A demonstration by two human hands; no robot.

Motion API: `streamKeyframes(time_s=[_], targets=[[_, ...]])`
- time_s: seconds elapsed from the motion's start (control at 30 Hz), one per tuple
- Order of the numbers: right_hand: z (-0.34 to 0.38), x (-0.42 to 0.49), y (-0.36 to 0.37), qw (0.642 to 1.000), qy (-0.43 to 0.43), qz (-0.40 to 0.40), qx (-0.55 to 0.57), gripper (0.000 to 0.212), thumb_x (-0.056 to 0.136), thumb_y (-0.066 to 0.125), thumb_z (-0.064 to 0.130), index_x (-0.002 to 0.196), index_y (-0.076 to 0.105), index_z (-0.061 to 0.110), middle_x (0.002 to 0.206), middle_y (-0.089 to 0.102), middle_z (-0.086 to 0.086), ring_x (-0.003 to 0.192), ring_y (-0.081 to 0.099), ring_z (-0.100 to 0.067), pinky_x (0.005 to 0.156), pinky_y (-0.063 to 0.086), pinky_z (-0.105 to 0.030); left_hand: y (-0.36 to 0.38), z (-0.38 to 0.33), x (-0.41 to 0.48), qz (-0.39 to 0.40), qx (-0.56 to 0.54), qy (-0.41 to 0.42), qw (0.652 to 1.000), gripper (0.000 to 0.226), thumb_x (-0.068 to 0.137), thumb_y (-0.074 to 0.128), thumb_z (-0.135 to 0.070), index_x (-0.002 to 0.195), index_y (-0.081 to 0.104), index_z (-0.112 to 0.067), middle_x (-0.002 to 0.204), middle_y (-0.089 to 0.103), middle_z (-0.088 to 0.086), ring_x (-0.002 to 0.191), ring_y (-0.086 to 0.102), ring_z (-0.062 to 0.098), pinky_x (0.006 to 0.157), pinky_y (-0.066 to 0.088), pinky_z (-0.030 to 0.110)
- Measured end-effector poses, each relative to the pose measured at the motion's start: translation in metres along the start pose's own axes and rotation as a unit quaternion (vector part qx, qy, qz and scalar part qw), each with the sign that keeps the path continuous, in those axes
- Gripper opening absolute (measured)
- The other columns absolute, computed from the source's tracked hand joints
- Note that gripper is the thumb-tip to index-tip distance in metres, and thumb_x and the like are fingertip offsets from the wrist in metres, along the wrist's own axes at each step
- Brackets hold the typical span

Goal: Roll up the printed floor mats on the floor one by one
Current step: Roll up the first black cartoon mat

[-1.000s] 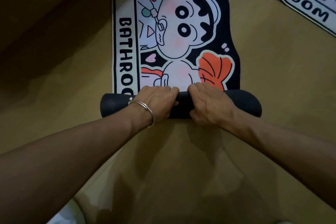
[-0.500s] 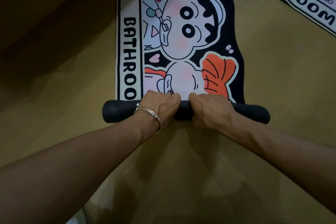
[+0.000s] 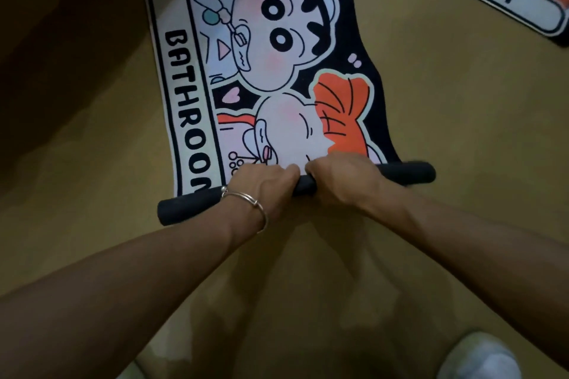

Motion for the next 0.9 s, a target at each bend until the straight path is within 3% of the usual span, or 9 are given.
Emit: streamKeyframes(time_s=[0.13, 0.27, 0.33, 0.43, 0.53, 0.63, 0.77, 0.9], targets=[[0.006, -0.003, -0.002, 0.998, -0.030, -0.051, -0.026, 0.018, 0.092, 0.054, 0.027, 0.103, 0.043, 0.018, 0.089, 0.045, -0.001, 0.078, 0.046, -0.017, 0.071, 0.043, -0.034, -0.002, 0.007, 0.001, 0.024, -0.014, -0.017, 0.999, 0.017, 0.099, 0.038, -0.023, 0.111, 0.048, -0.016, 0.074, 0.040, 0.001, 0.070, 0.046, 0.021, 0.064, 0.039, 0.033], [0.006, 0.002, 0.004, 1.000, -0.005, 0.007, -0.015, 0.010, 0.091, 0.053, 0.019, 0.100, 0.050, 0.019, 0.087, 0.051, -0.002, 0.074, 0.048, -0.020, 0.065, 0.041, -0.033, -0.002, 0.005, -0.010, -0.022, -0.014, 0.028, 0.999, 0.023, 0.098, 0.042, -0.023, 0.117, 0.032, -0.018, 0.096, 0.051, 0.004, 0.082, 0.054, 0.022, 0.066, 0.042, 0.033], [0.006, 0.009, 0.002, 0.999, 0.006, 0.038, -0.010, 0.015, 0.088, 0.055, 0.018, 0.103, 0.057, 0.018, 0.083, 0.052, -0.002, 0.075, 0.052, -0.022, 0.067, 0.046, -0.033, 0.002, 0.009, -0.011, -0.027, -0.018, 0.016, 0.999, 0.023, 0.097, 0.042, -0.021, 0.118, 0.033, -0.017, 0.103, 0.051, 0.005, 0.088, 0.055, 0.023, 0.066, 0.040, 0.034], [0.013, 0.010, 0.006, 0.998, -0.023, 0.043, -0.047, 0.015, 0.090, 0.054, 0.020, 0.105, 0.055, 0.018, 0.087, 0.053, -0.004, 0.076, 0.051, -0.021, 0.068, 0.046, -0.034, 0.014, 0.010, -0.009, 0.038, -0.051, 0.011, 0.998, 0.019, 0.097, 0.042, -0.020, 0.115, 0.039, -0.015, 0.099, 0.058, 0.008, 0.078, 0.054, 0.023, 0.064, 0.039, 0.034], [0.020, 0.000, 0.012, 0.993, -0.088, -0.022, -0.074, 0.013, 0.094, 0.048, 0.022, 0.106, 0.047, 0.018, 0.099, 0.056, -0.002, 0.082, 0.050, -0.020, 0.069, 0.044, -0.035, 0.018, 0.011, -0.007, 0.093, -0.100, 0.024, 0.990, 0.023, 0.096, 0.045, -0.019, 0.119, 0.044, -0.016, 0.094, 0.056, 0.007, 0.072, 0.044, 0.019, 0.064, 0.035, 0.031], [0.014, 0.003, 0.010, 0.997, -0.073, -0.008, -0.039, 0.013, 0.093, 0.050, 0.019, 0.106, 0.049, 0.019, 0.099, 0.058, -0.003, 0.077, 0.048, -0.018, 0.069, 0.045, -0.034, 0.011, 0.012, -0.007, 0.046, -0.079, 0.017, 0.996, 0.031, 0.094, 0.049, -0.017, 0.122, 0.038, -0.018, 0.101, 0.058, 0.008, 0.080, 0.054, 0.023, 0.064, 0.037, 0.032], [0.012, 0.021, 0.009, 0.997, -0.052, 0.058, -0.007, 0.019, 0.086, 0.056, 0.016, 0.105, 0.057, 0.020, 0.087, 0.055, -0.003, 0.075, 0.051, -0.020, 0.067, 0.044, -0.032, 0.011, 0.013, -0.010, -0.007, -0.046, -0.026, 0.999, 0.024, 0.096, 0.045, -0.019, 0.118, 0.036, -0.016, 0.108, 0.053, 0.006, 0.092, 0.057, 0.025, 0.065, 0.037, 0.034], [0.012, 0.015, 0.007, 0.995, -0.081, -0.032, -0.047, 0.013, 0.091, 0.053, 0.024, 0.098, 0.043, 0.020, 0.088, 0.053, -0.002, 0.075, 0.048, -0.020, 0.064, 0.038, -0.033, 0.015, 0.020, 0.002, 0.049, -0.059, -0.039, 0.996, 0.019, 0.097, 0.045, -0.020, 0.115, 0.047, -0.017, 0.087, 0.052, 0.005, 0.079, 0.053, 0.022, 0.069, 0.040, 0.032]])
Point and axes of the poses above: each hand's wrist, its own x-axis towards the middle knuckle, its own y-axis out of the palm, z = x × y, the point moved 7 cm from there along x, towards the middle knuckle
